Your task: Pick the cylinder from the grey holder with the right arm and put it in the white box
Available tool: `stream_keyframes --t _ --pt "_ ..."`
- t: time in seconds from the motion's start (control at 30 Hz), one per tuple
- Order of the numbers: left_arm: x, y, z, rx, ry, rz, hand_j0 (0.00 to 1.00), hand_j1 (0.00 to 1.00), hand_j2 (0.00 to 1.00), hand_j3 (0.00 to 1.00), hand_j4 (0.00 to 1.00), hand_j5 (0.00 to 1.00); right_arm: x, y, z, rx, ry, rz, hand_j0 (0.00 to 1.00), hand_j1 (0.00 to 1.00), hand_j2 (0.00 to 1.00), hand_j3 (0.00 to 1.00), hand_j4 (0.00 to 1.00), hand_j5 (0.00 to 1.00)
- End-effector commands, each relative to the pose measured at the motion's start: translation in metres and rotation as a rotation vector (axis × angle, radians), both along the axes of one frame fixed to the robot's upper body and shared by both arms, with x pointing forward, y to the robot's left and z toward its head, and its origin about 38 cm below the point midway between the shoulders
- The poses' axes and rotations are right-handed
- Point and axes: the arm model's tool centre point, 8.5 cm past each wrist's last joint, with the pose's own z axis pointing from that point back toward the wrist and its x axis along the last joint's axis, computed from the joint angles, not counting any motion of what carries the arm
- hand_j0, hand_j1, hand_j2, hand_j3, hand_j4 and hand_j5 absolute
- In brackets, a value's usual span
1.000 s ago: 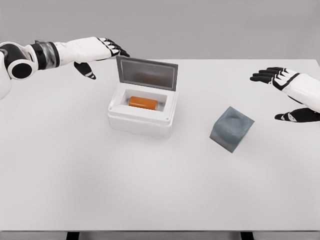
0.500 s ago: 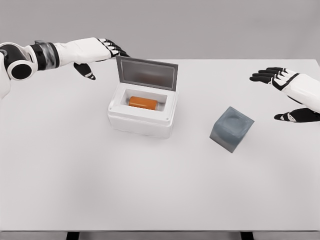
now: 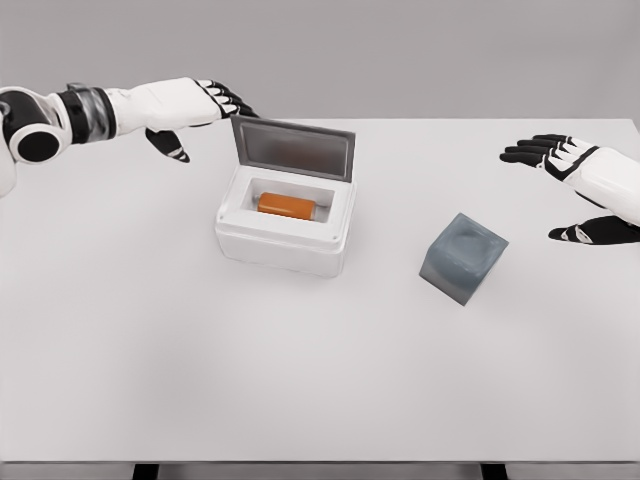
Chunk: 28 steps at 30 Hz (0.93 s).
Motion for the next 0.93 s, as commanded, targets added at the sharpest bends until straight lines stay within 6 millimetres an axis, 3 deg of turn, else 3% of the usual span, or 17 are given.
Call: stream_keyframes --t 0.0,0.33,0.47,0.6,0.7,0.8,0.9 --pt "-0.002 0.000 0.003 -0.015 -0.001 -0.004 1.00 1.00 1.00 1.00 1.00 1.00 0.000 0.000 0.001 0.007 0.001 0.000 1.00 1.00 1.00 1.00 1.00 1.00" --pt "-0.005 0.004 0.002 -0.012 0.001 -0.006 1.00 1.00 1.00 1.00 1.00 1.00 0.000 0.000 0.001 0.006 0.001 -0.001 1.00 1.00 1.00 1.00 1.00 1.00" --pt "-0.008 0.033 0.015 -0.043 -0.003 0.047 1.00 1.00 1.00 1.00 1.00 1.00 0.000 0.000 0.001 0.006 0.001 -0.001 1.00 1.00 1.00 1.00 1.00 1.00" --pt "-0.053 0.065 0.049 -0.137 0.000 0.013 1.00 1.00 1.00 1.00 1.00 1.00 0.000 0.000 0.001 0.006 0.001 -0.001 1.00 1.00 1.00 1.00 1.00 1.00" --pt "-0.099 0.108 0.057 -0.179 0.040 0.053 1.00 1.00 1.00 1.00 1.00 1.00 0.000 0.000 0.001 0.006 0.001 -0.001 1.00 1.00 1.00 1.00 1.00 1.00" --pt "-0.125 0.132 0.037 -0.171 0.114 0.097 1.00 1.00 1.00 1.00 1.00 1.00 0.000 0.000 0.001 0.006 0.001 -0.001 1.00 1.00 1.00 1.00 1.00 1.00" --pt "-0.135 0.138 0.016 -0.168 0.169 0.114 1.00 1.00 1.00 1.00 1.00 1.00 0.000 0.000 0.001 0.006 0.001 -0.001 1.00 1.00 1.00 1.00 1.00 1.00"
